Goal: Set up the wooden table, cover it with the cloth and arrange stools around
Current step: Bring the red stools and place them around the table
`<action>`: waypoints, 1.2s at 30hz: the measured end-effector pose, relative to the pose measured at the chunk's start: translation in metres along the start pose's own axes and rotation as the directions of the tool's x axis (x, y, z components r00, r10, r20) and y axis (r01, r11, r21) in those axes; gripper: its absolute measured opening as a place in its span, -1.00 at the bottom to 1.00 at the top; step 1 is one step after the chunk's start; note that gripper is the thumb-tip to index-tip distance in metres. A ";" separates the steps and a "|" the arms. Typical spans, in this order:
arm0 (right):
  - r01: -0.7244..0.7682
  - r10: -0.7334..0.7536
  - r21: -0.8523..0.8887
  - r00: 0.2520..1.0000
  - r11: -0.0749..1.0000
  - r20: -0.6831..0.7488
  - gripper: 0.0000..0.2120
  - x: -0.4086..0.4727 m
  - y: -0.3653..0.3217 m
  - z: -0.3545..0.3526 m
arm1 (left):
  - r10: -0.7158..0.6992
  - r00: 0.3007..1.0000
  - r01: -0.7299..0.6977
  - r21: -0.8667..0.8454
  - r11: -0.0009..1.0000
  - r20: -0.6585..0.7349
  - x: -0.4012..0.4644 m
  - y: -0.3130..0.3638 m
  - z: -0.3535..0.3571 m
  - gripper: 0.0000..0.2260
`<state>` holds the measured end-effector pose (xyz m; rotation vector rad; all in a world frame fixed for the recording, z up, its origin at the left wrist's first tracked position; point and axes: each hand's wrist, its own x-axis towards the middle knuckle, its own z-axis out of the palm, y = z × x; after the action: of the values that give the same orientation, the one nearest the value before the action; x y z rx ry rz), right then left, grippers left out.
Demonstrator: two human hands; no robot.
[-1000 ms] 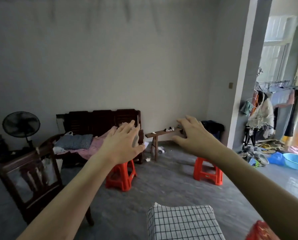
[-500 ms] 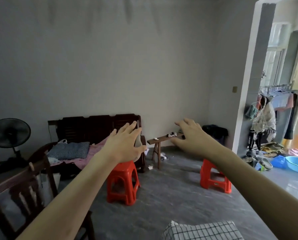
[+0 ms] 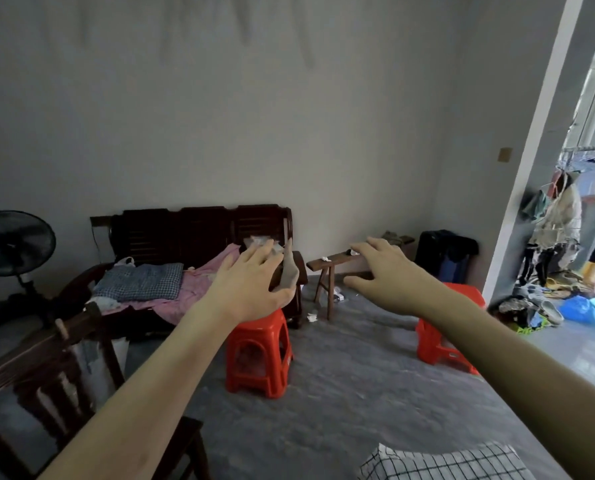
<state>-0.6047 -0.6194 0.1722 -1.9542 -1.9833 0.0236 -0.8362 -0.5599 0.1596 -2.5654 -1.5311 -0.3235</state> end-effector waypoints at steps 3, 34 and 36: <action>-0.004 0.004 -0.027 1.000 1.000 0.013 -0.36 0.040 0.001 0.016 | -0.005 1.000 0.004 0.010 1.000 0.030 0.032 -0.021 0.017 -0.38; -0.006 0.006 -0.004 1.000 1.000 0.017 -0.34 0.522 0.015 0.154 | -0.045 0.988 0.039 0.041 0.998 0.149 0.438 -0.285 0.148 -0.38; -0.014 0.014 0.003 1.000 1.000 -0.001 -0.34 0.552 0.011 0.161 | -0.037 0.988 0.030 0.048 0.998 0.150 0.468 -0.308 0.152 -0.37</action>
<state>-0.6267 -0.0451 0.1494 -1.9654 -1.9682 0.0295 -0.8750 0.0183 0.1330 -2.5838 -1.6119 -0.0978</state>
